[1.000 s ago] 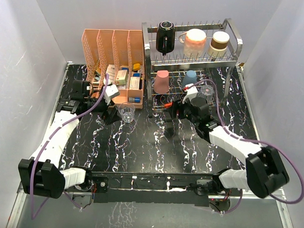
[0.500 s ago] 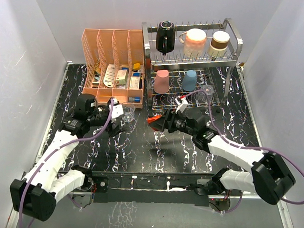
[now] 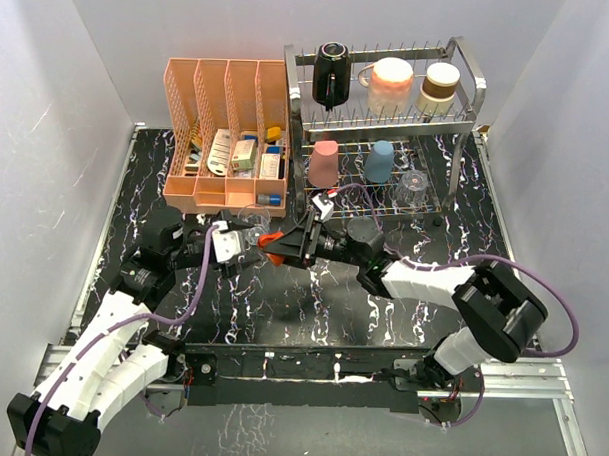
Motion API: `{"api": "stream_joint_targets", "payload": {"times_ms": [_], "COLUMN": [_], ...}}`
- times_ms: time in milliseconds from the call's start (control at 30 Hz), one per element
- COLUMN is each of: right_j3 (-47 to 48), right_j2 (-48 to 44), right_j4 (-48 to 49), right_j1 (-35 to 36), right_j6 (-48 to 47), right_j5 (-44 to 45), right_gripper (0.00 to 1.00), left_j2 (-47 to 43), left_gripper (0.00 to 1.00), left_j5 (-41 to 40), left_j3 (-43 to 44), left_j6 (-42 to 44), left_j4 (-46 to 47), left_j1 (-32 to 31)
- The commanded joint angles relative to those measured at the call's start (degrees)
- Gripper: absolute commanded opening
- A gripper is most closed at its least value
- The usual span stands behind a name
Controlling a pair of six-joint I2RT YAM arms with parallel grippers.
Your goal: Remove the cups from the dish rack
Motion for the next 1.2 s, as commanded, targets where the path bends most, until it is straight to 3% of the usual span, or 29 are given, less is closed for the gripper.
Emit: {"api": "stream_joint_targets", "payload": {"times_ms": [0,167,300,367,533,667,833,1033,1167], "right_j3": [4.5,6.4,7.2,6.9,5.1,4.0,2.3,8.6,13.5], "right_j2": [2.3,3.8,4.9,4.5,-0.8,-8.2,-18.9,-24.8,-24.2], "right_j4": [14.6,15.2,16.2,15.1,3.8,-11.1,-29.8,-54.2,-63.1], "right_j1": [2.5,4.7,5.6,5.5,3.0,-1.8,-12.3,-21.2,-24.3], "right_j6": [8.5,9.7,10.6,10.4,5.1,-3.4,-13.6,-31.0,-39.1], "right_j5": [-1.2,0.5,1.2,1.5,4.8,7.5,9.9,19.6,26.7], "right_gripper": [0.19,0.21,0.33,0.46,0.82,0.97,0.98,0.98,0.98], "left_j2": [0.0,-0.3,-0.6,-0.5,2.3,5.2,11.5,19.5,25.9], "left_gripper": [0.65,0.37,0.08,0.00,0.00,0.00,0.00,0.00,0.00], "left_j5": [2.3,1.0,-0.3,-1.2,-6.5,-14.9,-24.6,-33.9,-27.9], "left_j3": [0.9,1.2,1.4,1.6,3.7,4.4,7.4,11.6,15.8], "left_j6": [-3.3,-9.3,-13.3,-14.7,-17.0,-18.6,-17.4,-16.2,-14.0], "left_j4": [3.8,7.3,9.1,9.1,3.2,-0.1,-8.2,-17.4,-25.6], "left_j1": [-0.7,-0.8,-0.8,-0.7,-0.8,-0.8,-0.7,0.1,8.9]}}
